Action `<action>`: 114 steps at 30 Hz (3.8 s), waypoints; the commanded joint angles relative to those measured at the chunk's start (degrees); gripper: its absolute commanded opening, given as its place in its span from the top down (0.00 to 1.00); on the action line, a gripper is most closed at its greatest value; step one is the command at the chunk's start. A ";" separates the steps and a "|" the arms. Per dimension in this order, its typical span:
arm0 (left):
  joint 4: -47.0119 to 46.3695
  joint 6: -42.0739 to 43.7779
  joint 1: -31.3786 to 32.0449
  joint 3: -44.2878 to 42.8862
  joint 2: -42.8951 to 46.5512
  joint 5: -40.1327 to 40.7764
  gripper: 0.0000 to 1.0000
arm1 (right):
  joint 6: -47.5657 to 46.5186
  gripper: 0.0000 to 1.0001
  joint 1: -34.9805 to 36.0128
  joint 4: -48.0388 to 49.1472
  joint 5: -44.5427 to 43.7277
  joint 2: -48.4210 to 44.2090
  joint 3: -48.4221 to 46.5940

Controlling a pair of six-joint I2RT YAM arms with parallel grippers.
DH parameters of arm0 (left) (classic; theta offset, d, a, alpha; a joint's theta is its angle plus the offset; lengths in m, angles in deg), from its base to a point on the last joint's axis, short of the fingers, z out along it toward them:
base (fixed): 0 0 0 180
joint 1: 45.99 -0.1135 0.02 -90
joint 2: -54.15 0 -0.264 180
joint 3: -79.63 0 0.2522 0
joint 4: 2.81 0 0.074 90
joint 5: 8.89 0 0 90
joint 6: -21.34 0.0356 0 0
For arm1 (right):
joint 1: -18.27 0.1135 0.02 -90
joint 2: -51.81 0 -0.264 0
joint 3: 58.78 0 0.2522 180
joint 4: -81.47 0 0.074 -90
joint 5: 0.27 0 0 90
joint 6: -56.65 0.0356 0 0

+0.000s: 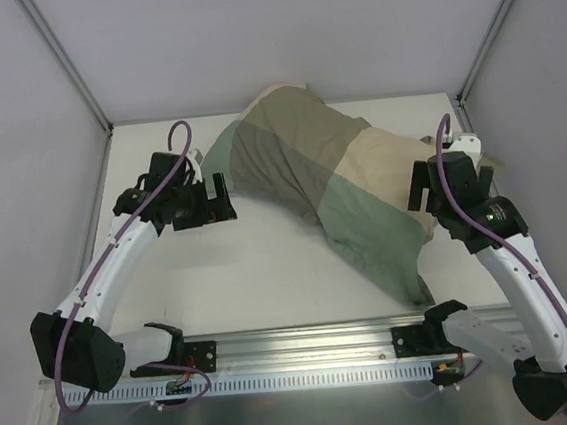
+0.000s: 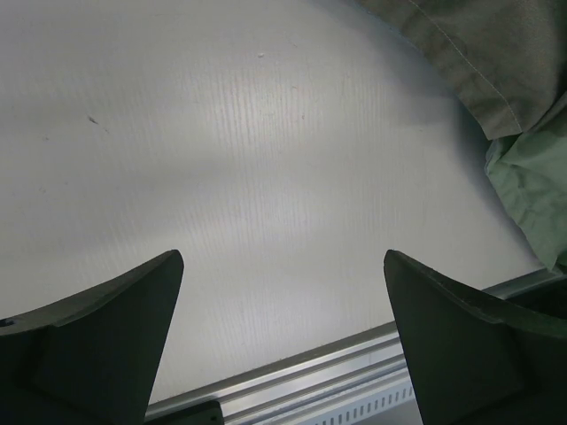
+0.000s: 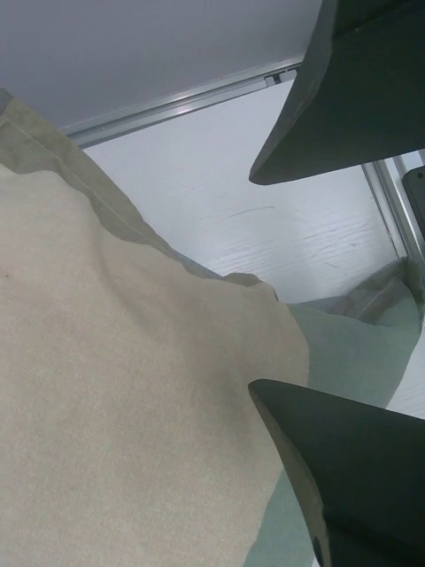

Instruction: Remove the pillowcase from the pillow

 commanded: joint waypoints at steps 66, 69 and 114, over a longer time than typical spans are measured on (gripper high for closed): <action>-4.50 -13.98 -9.59 -22.88 -29.04 -0.42 1.00 | 24.26 0.81 5.78 -0.59 24.48 -18.35 25.92; -4.50 -13.81 -9.50 -20.77 -25.62 -1.29 1.00 | 21.81 0.99 5.69 -1.91 19.55 -18.79 22.76; 6.57 -16.27 -22.95 -43.78 -19.06 -2.16 0.48 | 10.00 0.53 -10.79 7.42 30.57 24.16 -31.73</action>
